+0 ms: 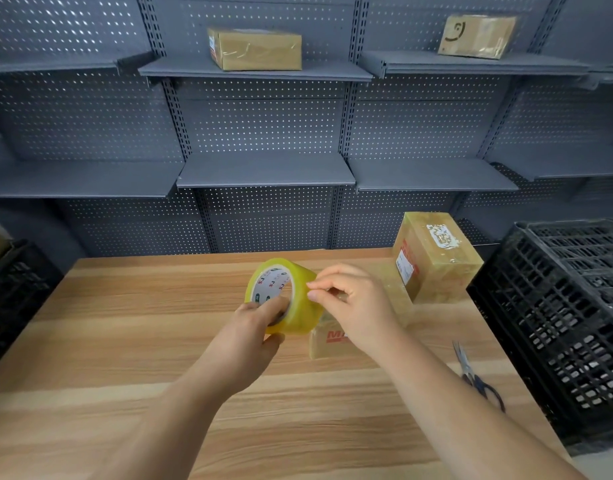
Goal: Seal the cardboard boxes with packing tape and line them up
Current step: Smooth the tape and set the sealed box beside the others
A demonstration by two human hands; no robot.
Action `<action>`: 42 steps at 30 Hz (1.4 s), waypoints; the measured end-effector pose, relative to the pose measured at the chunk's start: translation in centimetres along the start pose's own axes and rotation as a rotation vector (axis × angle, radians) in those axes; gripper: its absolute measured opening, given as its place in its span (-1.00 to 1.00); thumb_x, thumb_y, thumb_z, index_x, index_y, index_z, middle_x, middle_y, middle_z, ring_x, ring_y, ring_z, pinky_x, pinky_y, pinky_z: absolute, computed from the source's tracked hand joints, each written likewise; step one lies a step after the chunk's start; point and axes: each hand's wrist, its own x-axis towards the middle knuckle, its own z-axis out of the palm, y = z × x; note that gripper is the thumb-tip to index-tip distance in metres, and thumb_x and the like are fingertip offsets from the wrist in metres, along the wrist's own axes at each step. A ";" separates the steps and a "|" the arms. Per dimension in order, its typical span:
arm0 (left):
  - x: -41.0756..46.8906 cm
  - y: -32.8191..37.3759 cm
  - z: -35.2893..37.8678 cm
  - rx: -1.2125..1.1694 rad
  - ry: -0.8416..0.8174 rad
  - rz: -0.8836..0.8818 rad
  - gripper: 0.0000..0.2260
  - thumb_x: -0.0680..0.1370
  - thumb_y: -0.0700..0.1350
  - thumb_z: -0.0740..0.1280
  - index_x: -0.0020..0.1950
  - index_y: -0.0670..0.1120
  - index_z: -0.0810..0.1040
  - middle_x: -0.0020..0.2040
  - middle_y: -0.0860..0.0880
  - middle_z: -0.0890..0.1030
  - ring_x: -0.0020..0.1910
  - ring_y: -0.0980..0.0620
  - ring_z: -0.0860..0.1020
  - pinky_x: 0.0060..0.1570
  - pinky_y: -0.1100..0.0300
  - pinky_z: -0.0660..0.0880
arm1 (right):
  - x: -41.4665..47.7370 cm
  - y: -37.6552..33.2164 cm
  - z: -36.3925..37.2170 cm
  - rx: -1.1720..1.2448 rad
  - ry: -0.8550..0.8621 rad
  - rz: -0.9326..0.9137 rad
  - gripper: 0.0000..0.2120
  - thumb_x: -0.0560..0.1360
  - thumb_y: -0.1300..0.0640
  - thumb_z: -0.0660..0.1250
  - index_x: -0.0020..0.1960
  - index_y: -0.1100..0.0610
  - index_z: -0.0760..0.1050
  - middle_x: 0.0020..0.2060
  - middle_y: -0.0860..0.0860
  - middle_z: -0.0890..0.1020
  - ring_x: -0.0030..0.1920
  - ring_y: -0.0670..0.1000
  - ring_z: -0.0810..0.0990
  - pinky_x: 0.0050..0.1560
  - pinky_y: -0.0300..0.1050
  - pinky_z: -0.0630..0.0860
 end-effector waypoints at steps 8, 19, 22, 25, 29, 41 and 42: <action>0.1 1.1 1.5 -0.085 0.078 0.006 -0.79 0.52 -0.07 0.42 0.11 0.04 0.47 -0.20 0.17 0.53 -0.19 0.12 0.49 -0.19 0.22 0.44 | -0.4 0.7 -0.1 -0.296 -0.158 -0.023 -0.92 0.63 0.20 0.18 -0.03 0.10 0.42 0.09 -0.06 0.54 0.12 -0.07 0.47 0.15 -0.34 0.32; -0.9 -0.5 1.8 -0.131 0.016 -0.200 -0.82 0.49 -0.05 0.40 -0.14 -0.07 0.42 -0.24 -0.10 0.55 -0.27 -0.07 0.47 -0.27 0.07 0.43 | -1.7 0.4 0.0 -0.022 -0.319 0.248 -0.85 0.56 0.12 0.35 0.11 0.02 0.45 -0.06 -0.14 0.60 0.00 -0.23 0.55 0.00 -0.26 0.52; -1.4 -0.7 1.8 -0.181 -0.008 -0.168 -0.86 0.49 -0.06 0.42 -0.15 -0.01 0.46 -0.26 -0.01 0.54 -0.32 0.11 0.43 -0.27 0.21 0.40 | -1.4 0.4 0.4 0.061 -0.311 0.374 -0.49 0.43 0.13 0.51 0.28 -0.15 0.41 -0.14 -0.14 0.64 -0.09 -0.19 0.58 -0.03 -0.19 0.54; -2.2 -0.8 2.4 -0.205 -0.032 -0.127 -0.89 0.53 0.00 0.38 0.01 0.06 0.51 -0.19 0.09 0.58 -0.21 0.12 0.52 -0.18 0.22 0.45 | -0.8 0.8 0.1 0.076 -0.301 0.527 -0.76 0.43 0.14 0.52 0.04 -0.11 0.64 -0.18 -0.14 0.69 -0.14 -0.11 0.63 -0.03 -0.09 0.55; -3.6 -1.2 4.1 -0.198 0.017 -0.102 -0.81 0.55 0.02 0.36 0.09 -0.04 0.50 -0.17 0.01 0.58 -0.21 0.06 0.51 -0.19 0.15 0.43 | -1.3 1.5 0.0 0.129 -0.408 0.646 -0.91 0.42 0.13 0.53 -0.16 -0.07 0.71 -0.08 -0.18 0.71 0.00 -0.11 0.65 0.15 -0.01 0.58; -2.2 -2.6 10.0 -0.476 -0.127 -0.485 -0.75 0.52 0.08 0.41 -0.17 -0.09 0.55 -0.33 0.06 0.55 -0.34 0.12 0.52 -0.38 0.34 0.37 | -4.0 0.8 -0.5 -0.170 -0.431 0.546 -0.86 0.53 0.16 0.40 -0.11 -0.06 0.67 -0.36 -0.15 0.68 -0.26 -0.16 0.65 -0.08 -0.27 0.58; -2.3 -2.3 10.3 -0.600 -0.150 -0.482 -0.76 0.51 0.08 0.43 -0.10 -0.09 0.58 -0.29 0.05 0.61 -0.29 0.12 0.57 -0.32 0.32 0.44 | -3.1 1.4 -0.9 -0.160 -0.429 0.574 -0.83 0.52 0.17 0.41 -0.15 -0.08 0.66 -0.37 -0.15 0.68 -0.27 -0.14 0.66 -0.06 -0.19 0.61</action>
